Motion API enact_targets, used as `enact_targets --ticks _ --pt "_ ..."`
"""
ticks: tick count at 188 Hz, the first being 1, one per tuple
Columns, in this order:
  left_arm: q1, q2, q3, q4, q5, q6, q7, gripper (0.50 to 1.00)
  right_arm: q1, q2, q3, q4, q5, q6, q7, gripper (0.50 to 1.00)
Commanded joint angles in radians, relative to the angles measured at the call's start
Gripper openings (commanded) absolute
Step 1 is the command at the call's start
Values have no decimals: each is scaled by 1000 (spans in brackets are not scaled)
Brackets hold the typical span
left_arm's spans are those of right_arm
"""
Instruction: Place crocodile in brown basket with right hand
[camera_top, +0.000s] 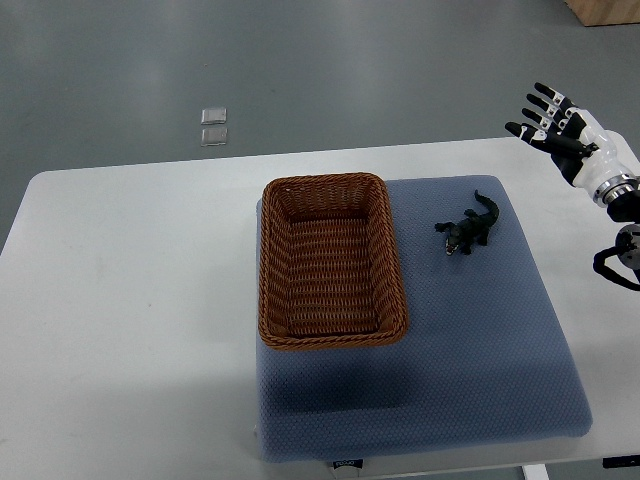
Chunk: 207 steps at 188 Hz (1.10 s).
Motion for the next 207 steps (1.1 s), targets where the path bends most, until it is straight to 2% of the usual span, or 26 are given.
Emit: enact_targets --ticks 1,32,64,135,170,207 --pt "0 0 0 0 -1 0 0 1000 26 -43 -84 0 -57 1 4 932" --pt "0 0 0 0 -1 0 0 1000 63 -119 -233 8 -178 1 26 930" --pt "0 0 0 0 -1 0 0 1000 107 -187 -373 61 -351 -10 29 930" --pt "0 0 0 0 -1 0 0 1000 141 -219 -439 210 -730 -17 30 930" --pt "0 0 0 0 -1 0 0 1000 164 -227 -502 244 -851 -56 30 930" --pt "0 0 0 0 -1 0 0 1000 207 -248 -677 253 -900 -148 32 928"
